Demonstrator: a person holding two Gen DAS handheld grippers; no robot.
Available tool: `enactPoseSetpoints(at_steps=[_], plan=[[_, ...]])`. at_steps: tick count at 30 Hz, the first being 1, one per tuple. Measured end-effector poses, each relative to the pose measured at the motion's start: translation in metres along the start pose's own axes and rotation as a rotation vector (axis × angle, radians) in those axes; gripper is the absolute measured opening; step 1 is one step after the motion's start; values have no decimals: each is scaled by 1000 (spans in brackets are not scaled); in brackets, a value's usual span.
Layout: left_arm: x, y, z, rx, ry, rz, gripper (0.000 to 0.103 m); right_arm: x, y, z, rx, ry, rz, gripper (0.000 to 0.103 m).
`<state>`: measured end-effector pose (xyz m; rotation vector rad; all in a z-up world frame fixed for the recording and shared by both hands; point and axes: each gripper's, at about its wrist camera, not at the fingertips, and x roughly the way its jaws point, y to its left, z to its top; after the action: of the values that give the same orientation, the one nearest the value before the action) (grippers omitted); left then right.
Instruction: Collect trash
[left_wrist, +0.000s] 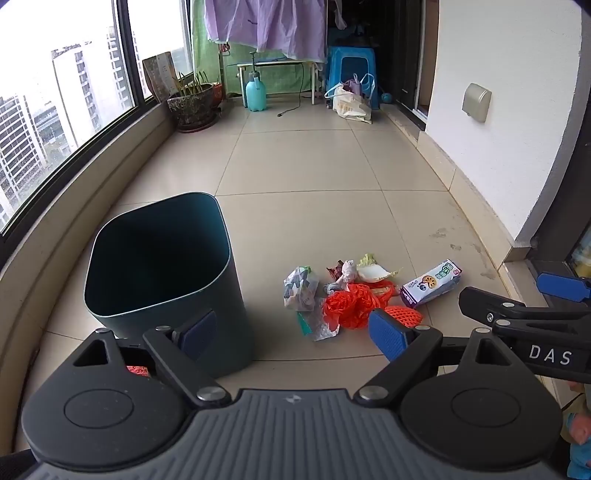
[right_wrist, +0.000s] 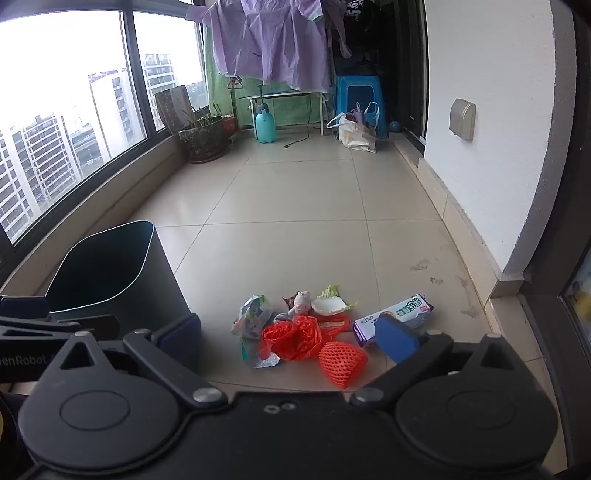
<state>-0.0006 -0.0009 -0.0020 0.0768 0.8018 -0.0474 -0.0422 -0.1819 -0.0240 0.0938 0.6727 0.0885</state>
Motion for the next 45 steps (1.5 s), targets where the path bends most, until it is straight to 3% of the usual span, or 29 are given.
enactPoseSetpoints(at_steps=[45], plan=[[1,2,-1,0,3,-1,90,2,-1,-1,-5,17,-6,101]])
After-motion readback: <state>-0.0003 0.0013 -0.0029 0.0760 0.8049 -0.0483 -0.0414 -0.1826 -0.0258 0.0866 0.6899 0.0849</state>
